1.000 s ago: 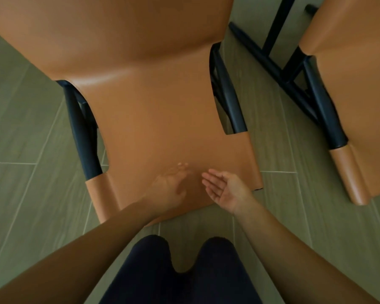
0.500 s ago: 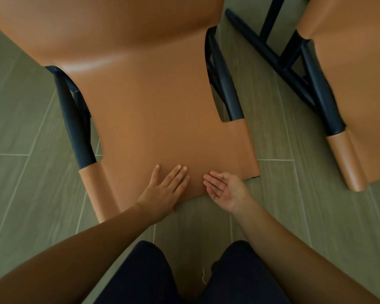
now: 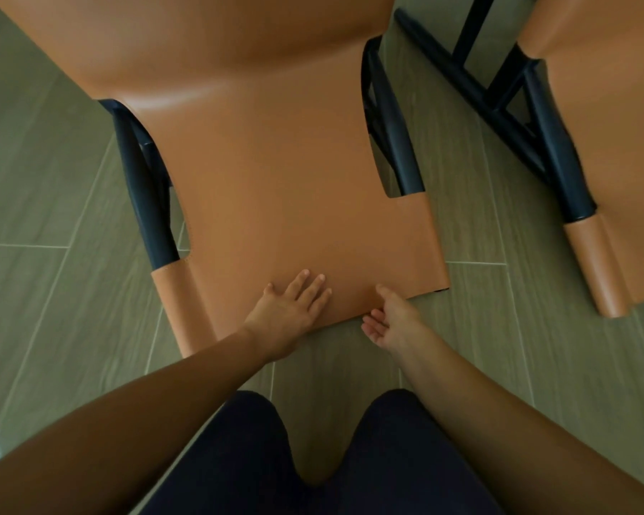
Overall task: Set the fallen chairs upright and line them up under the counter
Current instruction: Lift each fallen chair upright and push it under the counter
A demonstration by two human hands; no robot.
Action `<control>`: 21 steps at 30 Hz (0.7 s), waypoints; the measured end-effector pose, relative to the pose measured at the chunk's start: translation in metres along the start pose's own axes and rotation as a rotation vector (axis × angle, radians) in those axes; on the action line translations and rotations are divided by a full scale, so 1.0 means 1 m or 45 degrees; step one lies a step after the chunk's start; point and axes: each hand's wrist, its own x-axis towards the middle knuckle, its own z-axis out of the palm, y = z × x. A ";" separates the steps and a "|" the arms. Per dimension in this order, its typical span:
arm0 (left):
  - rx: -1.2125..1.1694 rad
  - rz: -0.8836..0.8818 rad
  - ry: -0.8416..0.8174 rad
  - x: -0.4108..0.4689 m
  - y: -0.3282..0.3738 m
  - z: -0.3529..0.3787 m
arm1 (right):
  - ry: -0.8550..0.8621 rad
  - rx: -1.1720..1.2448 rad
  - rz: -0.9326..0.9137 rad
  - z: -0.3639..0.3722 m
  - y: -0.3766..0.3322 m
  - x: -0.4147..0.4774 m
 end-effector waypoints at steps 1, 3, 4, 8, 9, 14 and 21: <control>-0.010 0.003 -0.013 -0.001 0.001 -0.002 | -0.003 0.000 0.008 0.001 -0.001 -0.001; -0.032 0.013 -0.030 -0.004 0.003 -0.007 | -0.023 0.022 0.033 0.003 0.000 -0.001; -0.039 0.019 -0.034 -0.005 0.004 -0.008 | -0.046 0.057 0.046 0.004 0.001 -0.002; -0.056 0.051 -0.039 -0.009 0.005 -0.012 | -0.151 0.281 0.024 0.003 0.007 0.000; -0.051 0.059 -0.032 -0.010 0.005 -0.012 | -0.173 0.328 0.004 0.002 0.009 0.001; -0.060 0.034 -0.013 -0.013 0.006 -0.008 | -0.244 0.502 -0.034 0.007 0.014 0.001; -0.108 0.025 -0.037 -0.028 -0.005 0.001 | -0.180 0.458 0.070 0.012 0.013 -0.019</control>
